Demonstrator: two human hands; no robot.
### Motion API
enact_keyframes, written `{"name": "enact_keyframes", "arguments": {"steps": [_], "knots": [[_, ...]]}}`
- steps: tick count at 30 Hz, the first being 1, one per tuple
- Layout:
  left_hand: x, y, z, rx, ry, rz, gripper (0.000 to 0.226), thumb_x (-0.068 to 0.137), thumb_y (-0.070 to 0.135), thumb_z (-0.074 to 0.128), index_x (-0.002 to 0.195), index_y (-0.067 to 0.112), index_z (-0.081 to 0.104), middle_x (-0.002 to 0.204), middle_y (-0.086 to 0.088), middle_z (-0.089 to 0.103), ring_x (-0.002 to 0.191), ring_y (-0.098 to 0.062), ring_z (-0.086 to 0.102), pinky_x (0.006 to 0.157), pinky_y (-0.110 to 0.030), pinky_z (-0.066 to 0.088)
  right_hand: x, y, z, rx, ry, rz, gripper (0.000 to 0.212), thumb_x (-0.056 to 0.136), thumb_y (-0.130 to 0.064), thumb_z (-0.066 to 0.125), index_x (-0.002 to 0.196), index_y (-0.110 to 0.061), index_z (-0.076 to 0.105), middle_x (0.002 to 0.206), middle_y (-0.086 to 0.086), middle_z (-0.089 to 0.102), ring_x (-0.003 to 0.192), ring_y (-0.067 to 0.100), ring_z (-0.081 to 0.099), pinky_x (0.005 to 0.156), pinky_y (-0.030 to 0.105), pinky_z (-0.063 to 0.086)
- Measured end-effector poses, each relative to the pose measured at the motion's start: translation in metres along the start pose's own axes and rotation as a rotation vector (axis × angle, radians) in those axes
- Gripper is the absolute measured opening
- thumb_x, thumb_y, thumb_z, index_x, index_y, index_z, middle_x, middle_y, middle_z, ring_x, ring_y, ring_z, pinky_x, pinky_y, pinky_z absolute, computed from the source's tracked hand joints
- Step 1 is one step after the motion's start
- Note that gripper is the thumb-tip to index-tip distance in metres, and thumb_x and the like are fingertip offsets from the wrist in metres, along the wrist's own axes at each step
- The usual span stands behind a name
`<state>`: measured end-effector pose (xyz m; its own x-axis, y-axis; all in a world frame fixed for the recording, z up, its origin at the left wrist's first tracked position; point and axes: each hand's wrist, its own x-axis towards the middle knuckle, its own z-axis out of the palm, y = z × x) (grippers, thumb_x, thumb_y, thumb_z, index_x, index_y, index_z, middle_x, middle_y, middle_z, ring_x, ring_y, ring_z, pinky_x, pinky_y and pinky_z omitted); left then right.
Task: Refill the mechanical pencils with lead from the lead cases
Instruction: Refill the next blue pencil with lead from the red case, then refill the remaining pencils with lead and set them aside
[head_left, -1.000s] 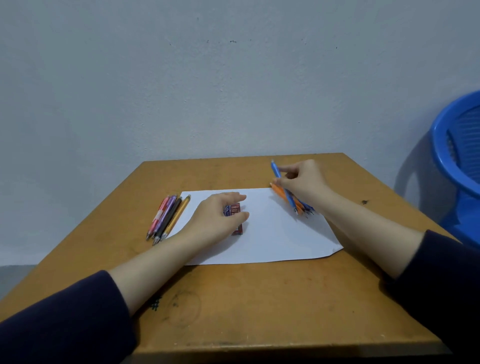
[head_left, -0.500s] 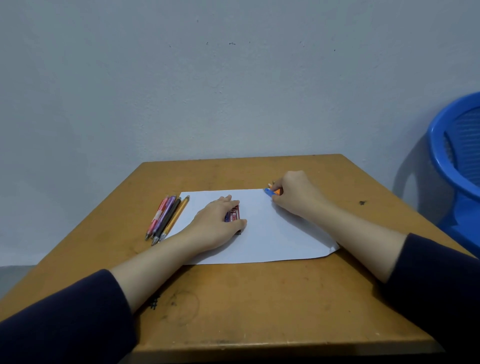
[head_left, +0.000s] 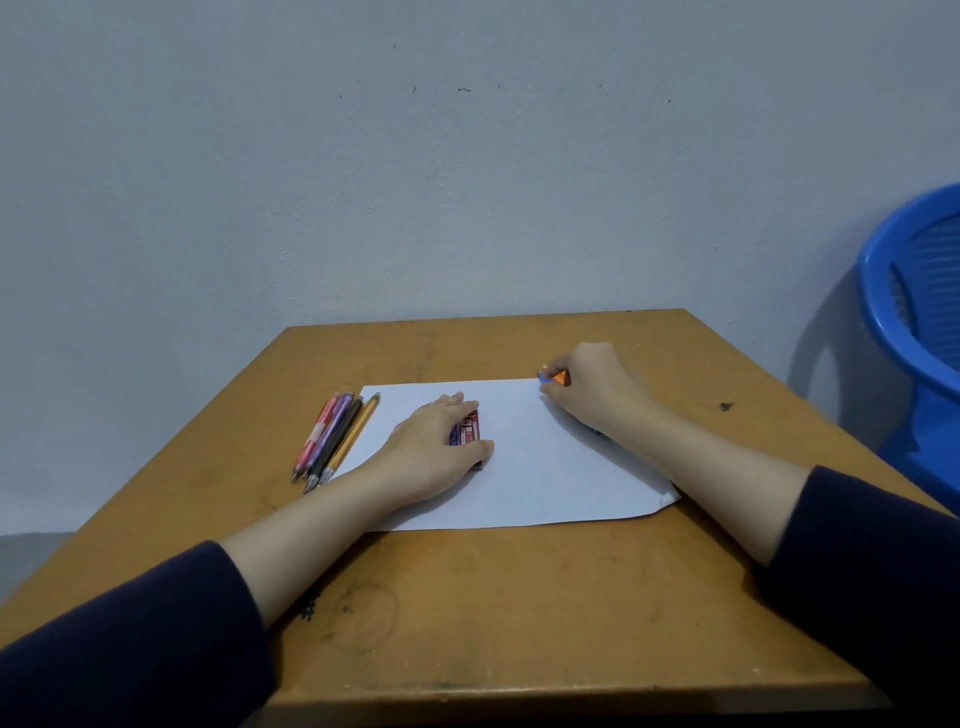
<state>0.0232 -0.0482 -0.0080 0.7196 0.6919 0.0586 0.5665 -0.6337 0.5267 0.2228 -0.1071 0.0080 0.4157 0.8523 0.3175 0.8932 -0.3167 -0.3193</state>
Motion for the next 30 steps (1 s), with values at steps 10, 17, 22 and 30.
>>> {"name": "enact_keyframes", "arguments": {"steps": [10,17,22,30], "knots": [[0.002,-0.005,-0.023,-0.078,0.198,-0.048,0.04,0.096,0.026,0.053,0.136,0.024,0.051,0.14,0.003,0.05,0.116,-0.012,0.05,0.089,-0.019,0.035,-0.022,-0.026,0.01,0.127,-0.115,-0.227,0.041,0.093,-0.031,0.054,0.132,-0.02,0.053,0.129,0.007,0.051,0.122,0.023,0.046,0.101,0.035,0.037],[0.012,-0.039,-0.055,0.104,0.365,-0.096,0.028,0.089,0.011,0.061,0.116,0.01,0.066,0.11,-0.006,0.066,0.089,-0.013,0.053,0.081,-0.022,0.04,-0.029,-0.028,0.011,0.087,-0.312,-0.329,0.056,0.096,-0.039,0.048,0.147,-0.026,0.031,0.156,0.0,0.024,0.142,0.015,0.021,0.112,0.029,0.019],[0.016,-0.053,-0.059,0.147,0.346,-0.169,0.022,0.089,0.014,0.062,0.11,0.008,0.067,0.097,-0.003,0.063,0.09,-0.019,0.058,0.079,-0.026,0.045,-0.028,-0.026,0.013,0.056,-0.358,-0.312,0.058,0.096,-0.044,0.046,0.148,-0.027,0.028,0.157,-0.002,0.021,0.143,0.014,0.02,0.114,0.032,0.02],[0.015,-0.054,-0.058,0.19,0.29,-0.202,0.025,0.083,0.008,0.064,0.108,0.009,0.068,0.099,-0.003,0.062,0.09,-0.018,0.057,0.072,-0.024,0.042,-0.028,-0.026,0.013,-0.016,-0.439,-0.311,0.057,0.099,-0.046,0.036,0.15,-0.026,0.021,0.159,-0.001,0.014,0.145,0.015,0.012,0.117,0.035,0.015]]}}
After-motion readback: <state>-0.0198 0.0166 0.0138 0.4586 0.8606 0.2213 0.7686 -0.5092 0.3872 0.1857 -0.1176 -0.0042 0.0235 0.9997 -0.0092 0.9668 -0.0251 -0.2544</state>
